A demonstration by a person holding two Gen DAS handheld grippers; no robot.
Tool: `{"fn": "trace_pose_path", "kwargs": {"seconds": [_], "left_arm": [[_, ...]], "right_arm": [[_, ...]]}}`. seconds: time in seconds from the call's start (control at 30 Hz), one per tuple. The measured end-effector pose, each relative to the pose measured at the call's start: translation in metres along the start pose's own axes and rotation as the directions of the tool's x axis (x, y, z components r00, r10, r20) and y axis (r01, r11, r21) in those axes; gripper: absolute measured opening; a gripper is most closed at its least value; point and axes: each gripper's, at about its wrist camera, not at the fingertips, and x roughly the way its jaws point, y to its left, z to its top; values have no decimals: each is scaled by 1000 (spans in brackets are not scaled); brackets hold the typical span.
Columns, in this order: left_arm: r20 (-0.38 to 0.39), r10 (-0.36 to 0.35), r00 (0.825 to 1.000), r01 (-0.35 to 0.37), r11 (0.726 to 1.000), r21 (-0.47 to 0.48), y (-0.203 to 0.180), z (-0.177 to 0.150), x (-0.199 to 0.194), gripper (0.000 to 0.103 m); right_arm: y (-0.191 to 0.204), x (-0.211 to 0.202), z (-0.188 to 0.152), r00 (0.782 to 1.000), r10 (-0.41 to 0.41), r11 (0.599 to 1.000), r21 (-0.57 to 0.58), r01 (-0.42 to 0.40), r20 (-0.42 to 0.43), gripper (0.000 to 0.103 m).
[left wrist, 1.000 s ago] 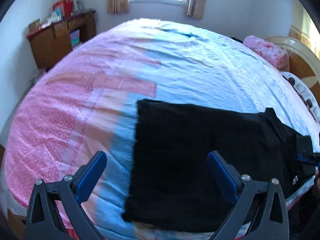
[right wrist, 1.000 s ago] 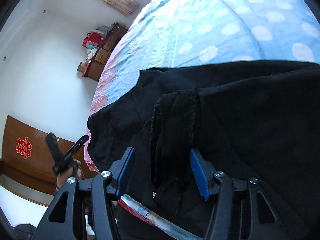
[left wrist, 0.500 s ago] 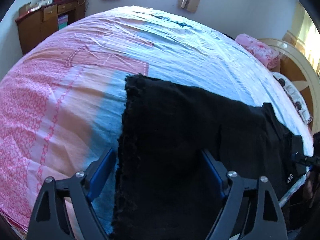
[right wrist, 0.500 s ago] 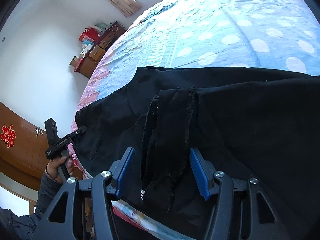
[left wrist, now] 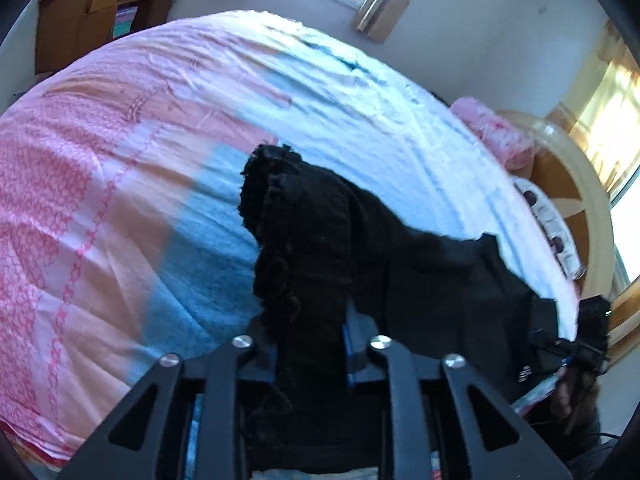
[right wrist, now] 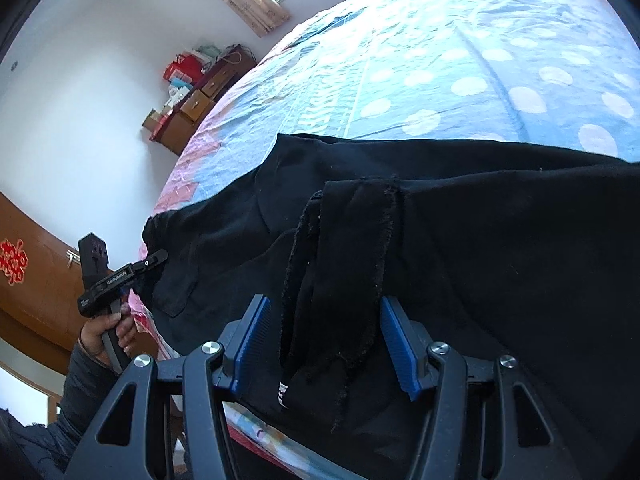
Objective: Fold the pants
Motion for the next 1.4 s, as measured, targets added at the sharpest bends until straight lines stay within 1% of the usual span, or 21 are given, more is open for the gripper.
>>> {"fn": "trace_pose_path", "kwargs": {"seconds": [0.1, 0.2, 0.3, 0.33, 0.43, 0.5, 0.6, 0.7, 0.77, 0.83, 0.9, 0.93, 0.97, 1.0, 1.03, 1.07, 1.17, 1.27, 1.3, 1.33, 1.4], "left_arm": [[29, -2, 1000, 2, 1000, 11, -11, 0, -14, 20], [50, -25, 998, 24, 1000, 12, -22, 3, -25, 19], [72, -77, 994, 77, 997, 4, -35, 5, -37, 18], [80, -115, 990, 116, 993, -10, -39, 6, -41, 18], [96, -224, 970, 227, 974, -23, -60, 10, -51, 17], [97, -301, 949, 304, 953, -11, -83, 12, -56, 17], [86, -391, 916, 391, 920, 19, -120, 16, -60, 16], [41, -462, 886, 459, 886, 66, -172, 19, -54, 16], [3, -483, 876, 479, 871, 109, -207, 21, -44, 16], [-50, -509, 859, 511, 848, 140, -243, 22, -29, 16], [-87, -515, 853, 522, 837, 166, -270, 21, -15, 16], [-118, -523, 844, 536, 826, 174, -287, 19, -5, 16], [-148, -522, 840, 542, 820, 186, -303, 17, 5, 16], [-169, -516, 840, 542, 817, 199, -315, 14, 12, 16], [-190, -517, 835, 548, 812, 201, -325, 11, 18, 16], [-219, -521, 825, 560, 803, 201, -337, 8, 29, 16], [-282, -506, 815, 566, 798, 206, -365, -4, 54, 16], [-334, -464, 821, 547, 806, 224, -390, -20, 80, 16], [-343, -455, 821, 544, 807, 232, -398, -25, 86, 16], [-354, -441, 825, 535, 810, 240, -405, -29, 96, 16], [-374, -424, 825, 528, 814, 241, -415, -37, 110, 16]], "right_arm": [[-4, -3, -2, 1000, 20, 1000, 24, -20, 15, 58], [-6, -4, -2, 999, 30, 999, 32, -30, 18, 58], [-7, -6, -3, 999, 35, 999, 39, -36, 24, 58], [-7, -8, -4, 999, 35, 999, 41, -36, 25, 58], [-4, -19, -3, 999, 31, 999, 35, -32, 45, 58], [-2, -34, -4, 997, 22, 999, 21, -24, 75, 58], [-6, -60, -5, 991, -1, 1000, 20, -2, 135, 58], [-18, -87, -8, 979, -32, 998, 52, 22, 200, 58], [-27, -107, -13, 967, -59, 996, 79, 41, 249, 58], [-36, -126, -20, 952, -87, 993, 104, 59, 294, 58], [-43, -139, -25, 942, -109, 990, 120, 74, 317, 58], [-47, -145, -28, 938, -120, 988, 128, 82, 326, 58], [-52, -152, -32, 933, -132, 986, 138, 90, 334, 58], [-57, -158, -35, 928, -146, 984, 150, 99, 343, 58], [-63, -164, -39, 921, -163, 980, 169, 109, 354, 58], [-70, -171, -42, 914, -174, 976, 189, 111, 366, 58], [-87, -189, -44, 887, -221, 960, 249, 126, 405, 58], [-99, -205, -46, 854, -258, 950, 280, 139, 452, 58], [-104, -208, -48, 847, -265, 946, 296, 134, 461, 58], [-109, -210, -49, 843, -268, 943, 308, 129, 466, 58], [-119, -211, -51, 837, -286, 931, 343, 127, 467, 58]]}}
